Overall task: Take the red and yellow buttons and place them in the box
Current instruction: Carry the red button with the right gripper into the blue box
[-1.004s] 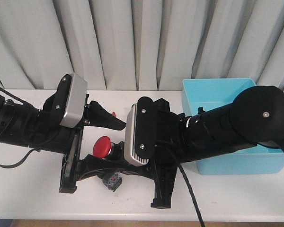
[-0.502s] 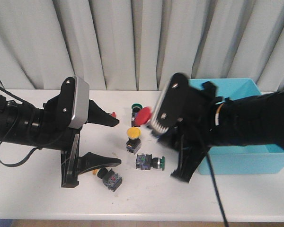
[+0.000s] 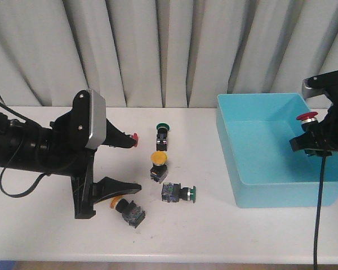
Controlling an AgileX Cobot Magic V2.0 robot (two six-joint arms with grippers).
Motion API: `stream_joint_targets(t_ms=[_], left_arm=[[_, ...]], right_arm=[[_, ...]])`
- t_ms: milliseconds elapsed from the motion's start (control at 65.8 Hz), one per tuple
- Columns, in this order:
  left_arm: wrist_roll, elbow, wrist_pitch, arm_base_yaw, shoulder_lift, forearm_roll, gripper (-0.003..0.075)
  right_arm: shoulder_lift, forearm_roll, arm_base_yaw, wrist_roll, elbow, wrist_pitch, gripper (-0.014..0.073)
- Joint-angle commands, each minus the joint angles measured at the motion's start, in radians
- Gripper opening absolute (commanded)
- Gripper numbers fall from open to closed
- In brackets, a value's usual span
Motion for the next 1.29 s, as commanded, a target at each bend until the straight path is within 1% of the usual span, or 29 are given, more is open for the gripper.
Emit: stream_joint_targets(t_ms=[0, 76, 91, 350, 487, 593, 684, 973, 1110, 1277], left_arm=[[-0.011, -0.023, 0.004, -0.005, -0.028, -0.055, 0.0587], [-0.011, -0.023, 0.006, -0.005, -0.028, -0.055, 0.0587], [-0.011, -0.023, 0.006, -0.005, -0.028, -0.056, 0.0587], [-0.011, -0.023, 0.012, -0.005, -0.028, -0.055, 0.0587], [-0.011, -0.023, 0.012, -0.005, -0.028, -0.055, 0.0587], [-0.011, -0.023, 0.012, -0.005, -0.028, -0.055, 0.0587], [-0.011, -0.023, 0.012, -0.005, -0.028, -0.055, 0.0587], [-0.011, -0.023, 0.013, -0.005, -0.028, -0.055, 0.0587], [-0.011, -0.023, 0.013, -0.005, -0.028, -0.055, 0.0587], [-0.011, -0.023, 0.013, -0.005, -0.028, -0.055, 0.0587]], right_arm=[[0.057, -0.01, -0.017, 0.005, -0.103, 0.007, 0.0206], [0.144, -0.01, -0.017, 0.005, -0.167, 0.04, 0.0206], [0.314, -0.017, -0.017, 0.029, -0.287, 0.09, 0.0209], [0.522, -0.017, -0.017, 0.034, -0.401, 0.128, 0.0211], [0.594, -0.017, -0.017, 0.034, -0.446, 0.139, 0.0216], [0.623, -0.017, -0.017, 0.034, -0.463, 0.147, 0.0224], [0.632, -0.017, -0.017, 0.034, -0.463, 0.148, 0.0251], [0.635, -0.015, -0.017, 0.034, -0.465, 0.154, 0.0398], [0.635, -0.015, -0.017, 0.034, -0.468, 0.17, 0.0408], [0.613, -0.003, -0.016, 0.031, -0.519, 0.279, 0.0401]])
